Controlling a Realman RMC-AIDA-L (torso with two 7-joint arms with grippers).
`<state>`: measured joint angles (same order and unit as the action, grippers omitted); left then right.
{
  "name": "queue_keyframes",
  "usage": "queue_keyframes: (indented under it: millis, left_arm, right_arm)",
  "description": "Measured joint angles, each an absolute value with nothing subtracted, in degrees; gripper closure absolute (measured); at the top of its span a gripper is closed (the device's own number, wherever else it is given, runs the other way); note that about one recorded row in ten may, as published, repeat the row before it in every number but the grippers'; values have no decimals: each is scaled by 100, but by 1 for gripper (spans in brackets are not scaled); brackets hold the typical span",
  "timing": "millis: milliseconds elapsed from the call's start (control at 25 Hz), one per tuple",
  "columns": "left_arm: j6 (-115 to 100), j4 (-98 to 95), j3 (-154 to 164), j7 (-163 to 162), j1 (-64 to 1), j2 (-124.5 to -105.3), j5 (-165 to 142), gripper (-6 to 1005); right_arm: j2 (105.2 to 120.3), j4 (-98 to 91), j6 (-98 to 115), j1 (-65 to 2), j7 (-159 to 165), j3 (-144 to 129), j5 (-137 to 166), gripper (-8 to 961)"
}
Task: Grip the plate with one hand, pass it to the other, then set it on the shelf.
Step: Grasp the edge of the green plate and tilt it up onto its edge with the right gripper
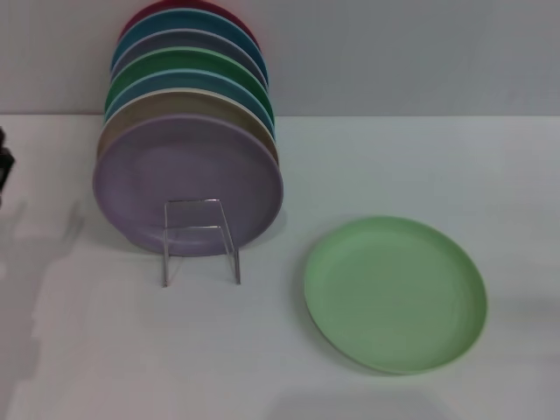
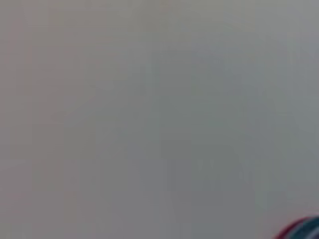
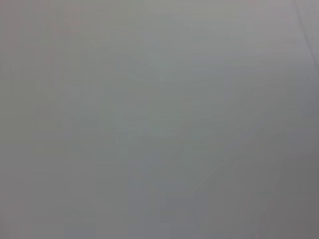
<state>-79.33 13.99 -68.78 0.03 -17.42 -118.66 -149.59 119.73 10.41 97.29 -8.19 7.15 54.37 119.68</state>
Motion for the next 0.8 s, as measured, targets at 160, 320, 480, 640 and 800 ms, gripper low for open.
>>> queue_keyframes:
  millis: [160,320,480,640,800]
  left_arm:
    - [-7937,1405,-6656,280,-1699,-11872,-14964,186]
    - [-7897,1406,-6632,411,-1695,-11880,-14944,186]
    - [-7863,1389,-6673,361,-1669,-11880,-14896,187]
    - [-7838,1353,-6756,353,-1613,-11874,-14883,187]
    - [-7829,1344,-6842,348,-1510,-11865,-14879,187]
  right_arm:
    - [11956,1299,10102,-740,809,5013,11984,153]
    - [11868,1765,10074,-727,608,4658,11984,154]
    - [11526,2755,9354,-794,85,4636,12068,154]
    - [10816,4631,7433,-630,-198,4803,12286,152]
    - [10414,6486,4985,-320,-711,5500,12477,152]
